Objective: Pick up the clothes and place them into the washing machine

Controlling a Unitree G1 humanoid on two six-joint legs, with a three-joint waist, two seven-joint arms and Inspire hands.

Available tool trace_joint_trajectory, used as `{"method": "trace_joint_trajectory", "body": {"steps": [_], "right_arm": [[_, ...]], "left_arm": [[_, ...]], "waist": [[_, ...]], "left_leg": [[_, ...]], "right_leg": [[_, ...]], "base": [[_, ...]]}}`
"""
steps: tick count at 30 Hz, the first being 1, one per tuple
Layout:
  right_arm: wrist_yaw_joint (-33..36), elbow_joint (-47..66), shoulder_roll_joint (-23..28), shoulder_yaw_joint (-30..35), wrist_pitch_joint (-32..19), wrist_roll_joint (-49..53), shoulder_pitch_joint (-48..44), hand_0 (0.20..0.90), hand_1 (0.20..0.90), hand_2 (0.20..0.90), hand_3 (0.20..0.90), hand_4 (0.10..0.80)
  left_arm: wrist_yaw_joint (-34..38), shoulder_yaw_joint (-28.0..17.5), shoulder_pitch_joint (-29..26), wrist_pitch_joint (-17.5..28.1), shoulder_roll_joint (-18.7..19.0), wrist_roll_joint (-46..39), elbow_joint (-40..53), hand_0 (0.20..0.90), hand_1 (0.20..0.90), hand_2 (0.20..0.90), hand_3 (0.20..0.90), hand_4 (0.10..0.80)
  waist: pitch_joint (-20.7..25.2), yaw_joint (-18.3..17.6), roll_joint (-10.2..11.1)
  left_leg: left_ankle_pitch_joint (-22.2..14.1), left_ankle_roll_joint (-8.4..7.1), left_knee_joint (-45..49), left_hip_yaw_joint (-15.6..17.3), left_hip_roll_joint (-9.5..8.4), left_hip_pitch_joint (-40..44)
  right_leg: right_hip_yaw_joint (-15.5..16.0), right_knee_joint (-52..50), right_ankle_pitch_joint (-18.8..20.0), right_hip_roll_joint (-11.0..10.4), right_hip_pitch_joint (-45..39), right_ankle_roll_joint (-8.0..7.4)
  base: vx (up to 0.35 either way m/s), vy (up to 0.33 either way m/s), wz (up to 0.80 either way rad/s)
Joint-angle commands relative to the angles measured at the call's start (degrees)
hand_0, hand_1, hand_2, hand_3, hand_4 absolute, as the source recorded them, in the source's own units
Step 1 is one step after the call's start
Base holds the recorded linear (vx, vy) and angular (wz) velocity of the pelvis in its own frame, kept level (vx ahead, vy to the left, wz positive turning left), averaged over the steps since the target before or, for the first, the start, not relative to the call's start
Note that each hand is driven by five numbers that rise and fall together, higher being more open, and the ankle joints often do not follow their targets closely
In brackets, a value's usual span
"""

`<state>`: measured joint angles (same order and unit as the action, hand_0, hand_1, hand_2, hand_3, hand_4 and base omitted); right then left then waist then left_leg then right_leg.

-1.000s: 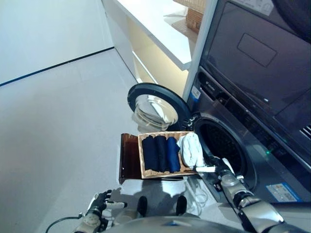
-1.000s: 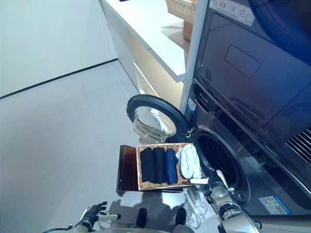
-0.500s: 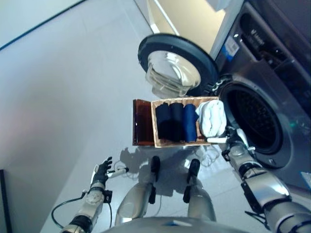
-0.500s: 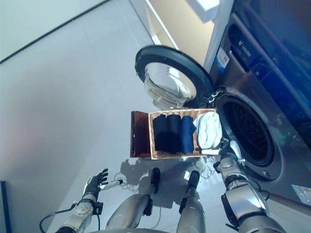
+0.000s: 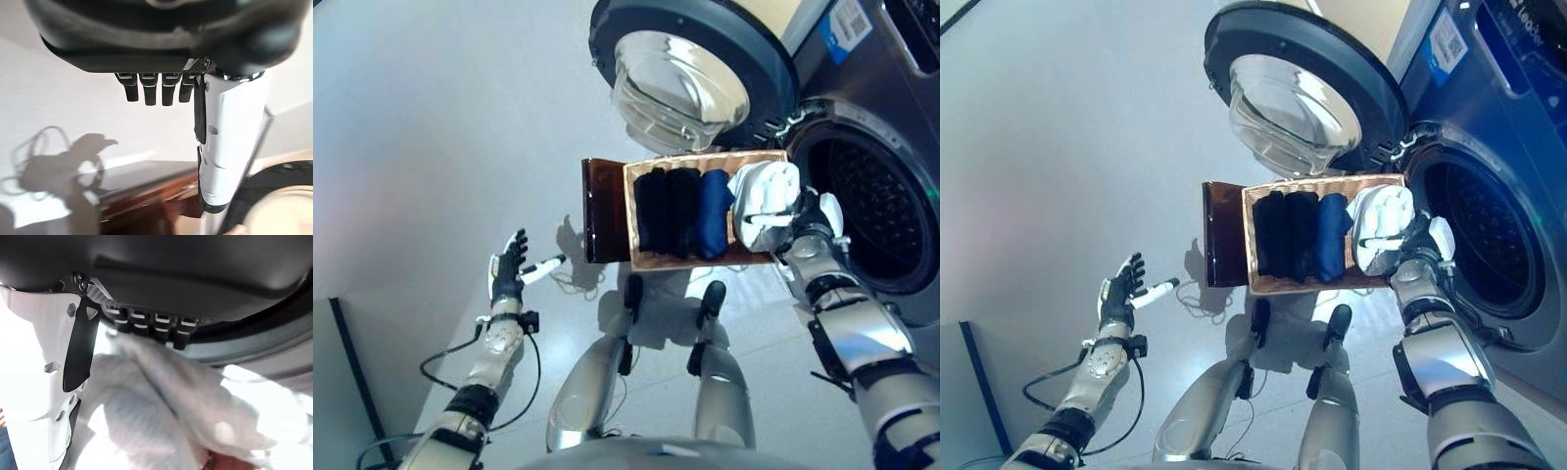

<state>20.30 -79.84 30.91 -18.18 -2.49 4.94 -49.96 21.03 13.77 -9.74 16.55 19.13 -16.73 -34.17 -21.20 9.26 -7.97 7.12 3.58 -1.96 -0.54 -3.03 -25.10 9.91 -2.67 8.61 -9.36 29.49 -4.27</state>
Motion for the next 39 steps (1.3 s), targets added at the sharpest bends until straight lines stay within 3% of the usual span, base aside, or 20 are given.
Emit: {"method": "trace_joint_trajectory", "body": {"steps": [1, 2, 8, 14, 15, 16, 27, 39], "right_arm": [[3.2, -1.8, 3.5, -3.6, -0.7, -2.0, -3.2, 0.900, 0.900, 0.900, 0.900, 0.800], [3.2, -1.6, 2.9, -3.7, -0.7, -2.4, -2.7, 0.900, 0.900, 0.900, 0.900, 0.800], [3.0, -2.1, 1.2, -4.8, -0.2, -4.0, -2.7, 0.900, 0.900, 0.900, 0.900, 0.800], [3.6, -4.8, 2.9, -6.8, 2.1, -8.2, -5.5, 0.900, 0.900, 0.900, 0.900, 0.800], [3.6, -4.9, 2.9, -6.8, 2.1, -8.2, -5.5, 0.702, 0.702, 0.702, 0.702, 0.659], [3.9, -5.2, 3.4, -7.6, 2.6, -9.4, -6.1, 0.208, 0.208, 0.208, 0.208, 0.306], [5.6, -5.9, 2.5, -10.2, 4.5, -14.2, -8.4, 0.200, 0.200, 0.200, 0.200, 0.300], [6.3, -3.8, 1.5, -7.3, 3.9, -11.7, -6.2, 0.200, 0.200, 0.200, 0.200, 0.300]], "left_arm": [[2.7, -2.8, 1.1, 4.9, 5.3, -0.8, 7.5, 0.900, 0.900, 0.900, 0.900, 0.800], [3.0, -3.2, 0.8, 5.5, 6.1, 0.1, 11.8, 0.900, 0.900, 0.900, 0.900, 0.800], [3.3, -3.5, 0.3, 6.2, 7.4, 0.4, 17.1, 0.900, 0.900, 0.900, 0.900, 0.800], [2.5, -3.7, 2.6, 6.2, 7.9, -0.4, 21.8, 0.900, 0.900, 0.900, 0.900, 0.800], [2.5, -3.7, 2.6, 6.2, 7.8, -0.4, 21.8, 0.900, 0.900, 0.900, 0.900, 0.800], [2.4, -3.5, 2.9, 6.1, 7.6, -0.6, 22.0, 0.900, 0.900, 0.900, 0.900, 0.800], [3.0, -2.3, 3.9, 5.6, 8.9, -0.4, 22.7, 0.900, 0.900, 0.900, 0.900, 0.800], [2.7, -3.4, 5.2, 5.2, 9.0, -0.4, 21.9, 0.900, 0.900, 0.900, 0.900, 0.800]], "waist": [[1.7, 1.1, 2.1], [1.5, 1.2, 2.0], [1.5, 1.8, 2.6], [1.2, 3.0, 2.2], [1.3, 3.0, 2.2], [1.2, 3.1, 2.2], [1.0, 3.4, 1.9], [1.9, 1.7, 3.0]], "left_leg": [[-7.0, -3.18, 10.3, -0.9, -2.80, -7.3], [-6.9, -3.15, 10.5, -1.1, -2.90, -8.0], [-7.1, -2.98, 11.1, -1.9, -3.39, -9.5], [-7.0, -2.95, 12.3, -2.5, -4.06, -13.2], [-7.0, -2.95, 12.4, -2.5, -4.06, -13.3], [-6.9, -2.97, 12.5, -2.5, -4.04, -14.0], [-6.8, -3.08, 13.0, -3.0, -4.27, -14.5], [-7.3, -3.13, 12.6, -1.9, -3.50, -10.0]], "right_leg": [[0.3, -5.5, -5.5, -3.3, -1.3, -2.44], [0.3, -5.5, -5.5, -3.2, -0.7, -2.41], [0.5, -6.0, -5.5, -3.2, 0.5, -2.38], [0.8, -6.8, -5.4, -3.5, 3.6, -2.14], [0.8, -6.9, -5.5, -3.5, 3.7, -2.14], [0.8, -7.1, -5.5, -3.5, 4.3, -2.12], [0.9, -7.5, -5.6, -3.5, 4.7, -1.99], [-0.3, -6.4, -4.9, -3.0, 0.8, -1.94]], "base": [[0.002, 0.025, 0.04], [0.004, 0.019, 0.07], [0.004, 0.008, 0.04], [-0.024, 0.017, 0.08], [-0.035, 0.022, 0.05], [-0.028, 0.023, 0.05], [-0.003, 0.014, 0.05], [0.006, 0.003, -0.02]]}}
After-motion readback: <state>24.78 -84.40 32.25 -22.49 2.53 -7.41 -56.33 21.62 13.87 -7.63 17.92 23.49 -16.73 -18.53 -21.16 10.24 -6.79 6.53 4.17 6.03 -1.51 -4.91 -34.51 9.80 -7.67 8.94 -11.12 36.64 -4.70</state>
